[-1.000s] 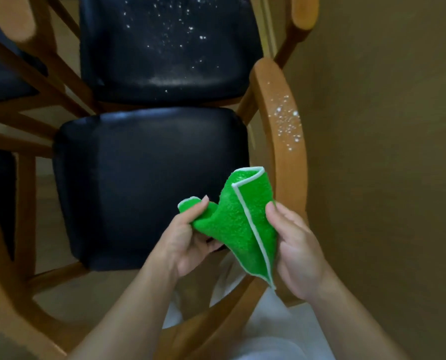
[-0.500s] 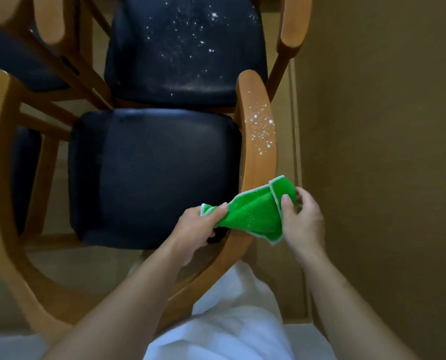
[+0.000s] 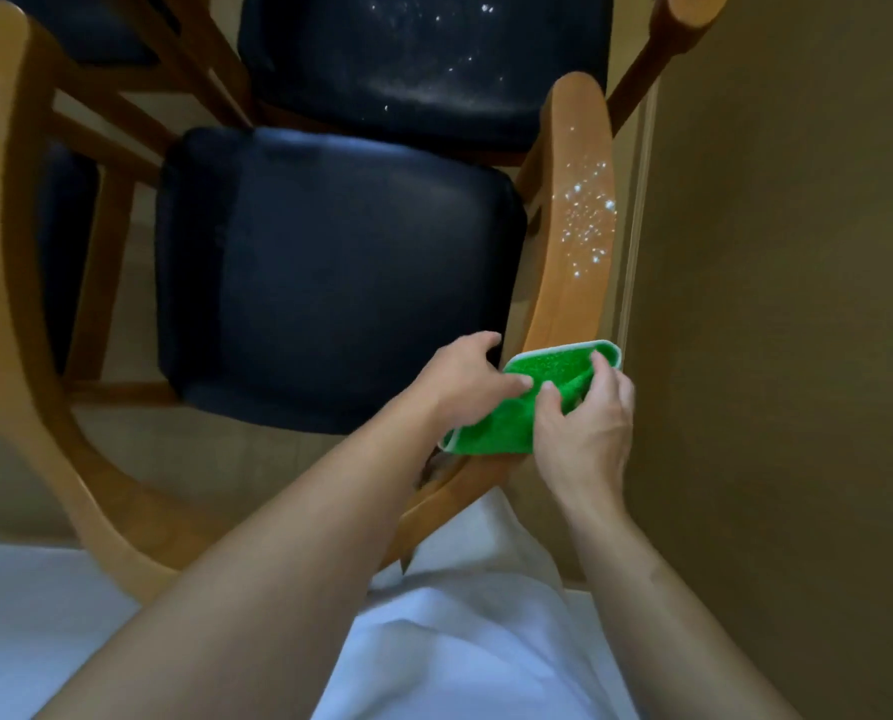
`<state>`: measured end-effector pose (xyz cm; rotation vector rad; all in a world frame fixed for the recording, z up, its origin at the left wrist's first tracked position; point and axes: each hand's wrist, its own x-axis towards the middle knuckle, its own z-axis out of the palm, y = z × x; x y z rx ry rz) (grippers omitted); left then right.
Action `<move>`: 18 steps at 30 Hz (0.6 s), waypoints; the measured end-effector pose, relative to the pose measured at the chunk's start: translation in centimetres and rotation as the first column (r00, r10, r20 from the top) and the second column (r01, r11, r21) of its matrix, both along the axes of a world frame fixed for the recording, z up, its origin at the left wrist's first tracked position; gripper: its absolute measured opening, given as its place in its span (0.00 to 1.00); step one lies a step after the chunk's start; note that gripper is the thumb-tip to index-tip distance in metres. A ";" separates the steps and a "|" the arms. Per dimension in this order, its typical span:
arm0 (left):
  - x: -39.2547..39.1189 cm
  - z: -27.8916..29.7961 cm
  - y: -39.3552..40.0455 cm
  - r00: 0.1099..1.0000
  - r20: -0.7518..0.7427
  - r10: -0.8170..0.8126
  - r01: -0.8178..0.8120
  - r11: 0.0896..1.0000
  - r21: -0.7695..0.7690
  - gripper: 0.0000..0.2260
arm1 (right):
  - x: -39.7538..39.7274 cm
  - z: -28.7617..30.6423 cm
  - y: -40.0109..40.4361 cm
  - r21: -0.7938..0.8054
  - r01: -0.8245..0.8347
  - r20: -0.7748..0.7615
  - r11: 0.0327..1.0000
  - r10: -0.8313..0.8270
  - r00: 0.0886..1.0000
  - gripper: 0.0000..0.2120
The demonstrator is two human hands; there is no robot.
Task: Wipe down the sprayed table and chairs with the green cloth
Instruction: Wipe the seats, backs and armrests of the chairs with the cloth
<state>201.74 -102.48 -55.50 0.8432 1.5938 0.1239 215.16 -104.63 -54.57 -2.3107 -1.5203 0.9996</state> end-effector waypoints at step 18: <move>0.2 -2.0 7.5 0.931 -0.141 0.335 -0.289 0.918 0.272 0.08 | -1.9 -4.2 11.2 0.171 -0.103 0.044 0.980 0.097 0.994 0.33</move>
